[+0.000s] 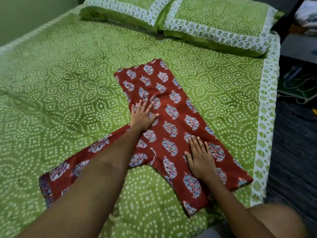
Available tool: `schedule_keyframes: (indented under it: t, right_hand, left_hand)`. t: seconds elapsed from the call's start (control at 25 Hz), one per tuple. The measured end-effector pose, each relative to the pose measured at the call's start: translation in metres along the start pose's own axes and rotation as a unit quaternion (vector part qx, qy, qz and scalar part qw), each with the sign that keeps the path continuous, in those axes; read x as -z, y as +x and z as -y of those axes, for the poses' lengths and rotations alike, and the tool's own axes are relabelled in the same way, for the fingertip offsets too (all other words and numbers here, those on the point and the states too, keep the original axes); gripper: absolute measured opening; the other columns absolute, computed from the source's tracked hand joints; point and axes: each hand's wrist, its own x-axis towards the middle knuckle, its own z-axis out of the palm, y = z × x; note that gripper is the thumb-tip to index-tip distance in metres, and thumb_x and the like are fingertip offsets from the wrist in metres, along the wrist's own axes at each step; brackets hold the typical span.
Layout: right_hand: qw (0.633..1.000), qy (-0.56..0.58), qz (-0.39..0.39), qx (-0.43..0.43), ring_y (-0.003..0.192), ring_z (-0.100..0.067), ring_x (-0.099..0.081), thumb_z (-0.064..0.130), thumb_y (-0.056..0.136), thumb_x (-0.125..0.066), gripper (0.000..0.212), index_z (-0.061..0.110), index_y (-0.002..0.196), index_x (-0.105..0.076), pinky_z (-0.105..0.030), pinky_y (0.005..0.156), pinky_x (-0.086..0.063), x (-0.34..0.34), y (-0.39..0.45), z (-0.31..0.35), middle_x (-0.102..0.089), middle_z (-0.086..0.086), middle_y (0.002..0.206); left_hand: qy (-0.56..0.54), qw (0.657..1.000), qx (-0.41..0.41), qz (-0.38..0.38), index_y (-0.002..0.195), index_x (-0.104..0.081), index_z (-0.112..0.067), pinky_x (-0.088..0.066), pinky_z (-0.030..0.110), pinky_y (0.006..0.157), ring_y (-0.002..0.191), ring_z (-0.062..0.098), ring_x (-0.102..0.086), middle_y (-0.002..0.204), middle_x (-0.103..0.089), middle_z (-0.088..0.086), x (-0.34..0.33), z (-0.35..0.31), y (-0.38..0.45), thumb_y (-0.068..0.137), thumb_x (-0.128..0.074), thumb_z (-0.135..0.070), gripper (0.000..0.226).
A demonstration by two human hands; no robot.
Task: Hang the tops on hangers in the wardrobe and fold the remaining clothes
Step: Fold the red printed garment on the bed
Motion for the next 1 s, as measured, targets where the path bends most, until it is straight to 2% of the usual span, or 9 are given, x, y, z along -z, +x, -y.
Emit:
schedule_keyframes:
  t: [0.16,0.32,0.44,0.52,0.6,0.68,0.8,0.92,1.0]
  right_hand:
    - [1.0,0.001,0.003,0.005,0.142,-0.019,-0.022,0.049,0.091,-0.016,0.069,0.01,0.145,-0.031,-0.033,0.114,0.001,-0.001,-0.001,-0.002,-0.03,-0.004,0.152]
    - [1.0,0.011,0.006,-0.001,0.145,-0.017,-0.015,0.054,0.084,-0.005,0.08,0.011,0.147,-0.028,-0.036,0.116,-0.001,0.001,0.0,-0.002,-0.024,-0.003,0.154]
    - [0.999,0.017,0.029,-0.004,0.146,-0.016,-0.007,0.056,0.081,0.002,0.083,0.013,0.149,-0.019,-0.036,0.116,0.002,0.007,-0.002,-0.002,-0.016,-0.002,0.157]
    - [0.999,0.011,0.049,-0.01,0.146,-0.016,-0.003,0.054,0.084,-0.002,0.078,0.014,0.15,-0.015,-0.036,0.116,0.004,0.01,-0.009,0.001,-0.012,-0.002,0.158]
    - [0.998,0.009,0.064,-0.012,0.146,-0.016,-0.001,0.054,0.085,-0.003,0.078,0.013,0.15,-0.013,-0.037,0.116,0.005,0.011,-0.016,0.002,-0.011,-0.002,0.158]
    - [0.998,0.011,0.061,-0.004,0.146,-0.017,-0.001,0.058,0.08,0.006,0.085,0.013,0.15,-0.013,-0.037,0.116,0.006,0.015,-0.025,0.003,-0.011,-0.002,0.158]
    - [0.998,0.008,0.066,0.005,0.146,-0.017,0.0,0.059,0.076,0.011,0.09,0.013,0.15,-0.011,-0.036,0.115,0.009,0.018,-0.04,0.006,-0.01,-0.002,0.158]
    - [0.995,0.031,0.094,-0.021,0.146,-0.017,0.003,0.054,0.092,-0.008,0.071,0.013,0.15,-0.011,-0.037,0.115,0.01,0.021,-0.048,0.01,-0.007,-0.003,0.158]
    - [0.992,0.07,0.101,-0.035,0.146,-0.018,0.001,0.048,0.097,-0.03,0.065,0.013,0.15,-0.015,-0.039,0.117,0.005,0.025,-0.047,0.016,-0.007,-0.003,0.158]
  left_hand:
    - [-0.051,0.996,0.077,-0.017,0.15,-0.006,-0.026,0.002,0.045,0.117,0.146,0.023,0.004,0.159,0.0,0.003,-0.004,0.053,-0.039,0.092,-0.019,-0.064,0.071]
    - [-0.091,0.986,0.117,-0.073,0.148,-0.023,-0.019,-0.003,0.043,0.116,0.145,0.025,-0.009,0.157,-0.014,0.006,-0.019,0.098,-0.15,0.081,-0.008,-0.068,0.085]
    - [-0.085,0.967,0.215,-0.104,0.145,-0.033,-0.011,-0.01,0.049,0.113,0.141,0.032,-0.022,0.152,-0.028,0.014,-0.025,0.131,-0.224,0.083,-0.017,-0.065,0.083]
    - [-0.092,0.928,0.346,-0.107,0.144,-0.031,-0.004,-0.013,0.051,0.111,0.139,0.035,-0.024,0.149,-0.03,0.021,-0.02,0.142,-0.26,0.087,-0.03,-0.066,0.084]
    - [-0.09,0.888,0.442,-0.09,0.139,-0.033,0.002,-0.024,0.051,0.106,0.132,0.039,-0.032,0.142,-0.037,0.026,-0.014,0.143,-0.284,0.086,-0.045,-0.064,0.086]
    - [-0.106,0.876,0.464,-0.074,0.127,-0.045,0.005,-0.035,0.048,0.097,0.119,0.041,-0.044,0.127,-0.049,0.029,-0.006,0.15,-0.297,0.084,-0.053,-0.06,0.079]
    - [-0.292,0.831,0.47,-0.055,0.099,-0.058,0.009,-0.045,0.041,0.081,0.097,0.039,-0.059,0.104,-0.062,0.029,0.012,0.185,-0.289,0.084,-0.067,-0.039,0.051]
    - [-0.474,0.741,0.476,-0.012,0.08,-0.058,0.001,-0.046,0.033,0.062,0.071,0.029,-0.056,0.079,-0.065,0.019,0.037,0.194,-0.274,0.085,-0.066,-0.014,0.018]
    - [-0.561,0.689,0.458,0.0,0.075,-0.055,-0.005,-0.049,0.026,0.046,0.053,0.025,-0.058,0.059,-0.063,0.012,0.055,0.183,-0.263,0.088,-0.059,-0.007,0.014]
